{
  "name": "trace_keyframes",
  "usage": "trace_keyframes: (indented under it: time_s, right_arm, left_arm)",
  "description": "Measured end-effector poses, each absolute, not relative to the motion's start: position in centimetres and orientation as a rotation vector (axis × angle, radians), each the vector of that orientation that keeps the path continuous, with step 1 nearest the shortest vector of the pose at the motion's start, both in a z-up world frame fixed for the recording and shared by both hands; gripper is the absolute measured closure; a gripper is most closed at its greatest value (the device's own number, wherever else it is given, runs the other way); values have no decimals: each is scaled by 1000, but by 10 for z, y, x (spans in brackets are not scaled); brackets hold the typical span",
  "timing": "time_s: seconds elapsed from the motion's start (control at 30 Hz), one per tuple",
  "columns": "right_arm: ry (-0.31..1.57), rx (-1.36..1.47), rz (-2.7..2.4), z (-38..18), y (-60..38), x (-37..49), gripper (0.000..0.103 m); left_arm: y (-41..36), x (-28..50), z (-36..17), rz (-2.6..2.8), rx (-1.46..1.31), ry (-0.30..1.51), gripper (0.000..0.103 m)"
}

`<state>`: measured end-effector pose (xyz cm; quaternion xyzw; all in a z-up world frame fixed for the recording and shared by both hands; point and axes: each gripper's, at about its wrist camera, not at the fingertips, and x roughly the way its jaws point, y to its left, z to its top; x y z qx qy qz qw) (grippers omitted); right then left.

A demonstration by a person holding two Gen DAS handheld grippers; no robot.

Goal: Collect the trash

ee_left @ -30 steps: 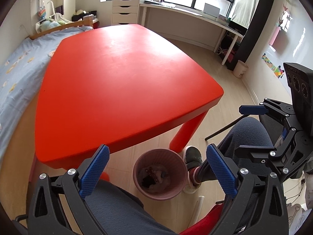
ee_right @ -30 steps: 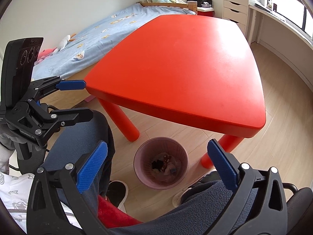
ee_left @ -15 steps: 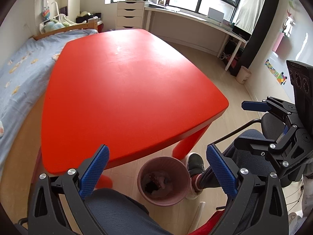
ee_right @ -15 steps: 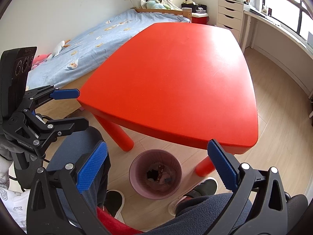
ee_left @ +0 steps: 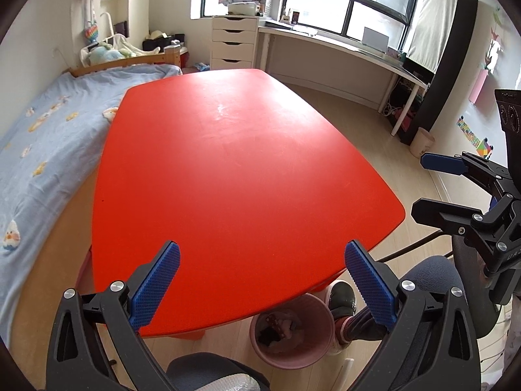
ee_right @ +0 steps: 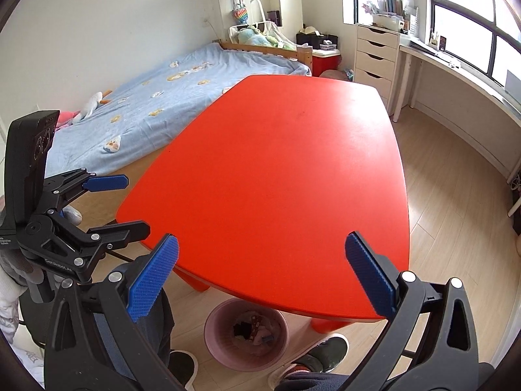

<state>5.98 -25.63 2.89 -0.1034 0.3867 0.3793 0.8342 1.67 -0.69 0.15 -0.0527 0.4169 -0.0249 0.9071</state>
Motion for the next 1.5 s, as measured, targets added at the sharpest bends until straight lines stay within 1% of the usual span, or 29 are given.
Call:
trace_keyframes:
  time_s: [0.47,1.5]
  right_arm:
    - [821,-223,799,27,-252,64,3]
    - [825,-225,793,26,-249,66,3]
  left_arm:
    - [0,15,14,-53,-147,810,6]
    - [0,15,16,-58,-147,810,6]
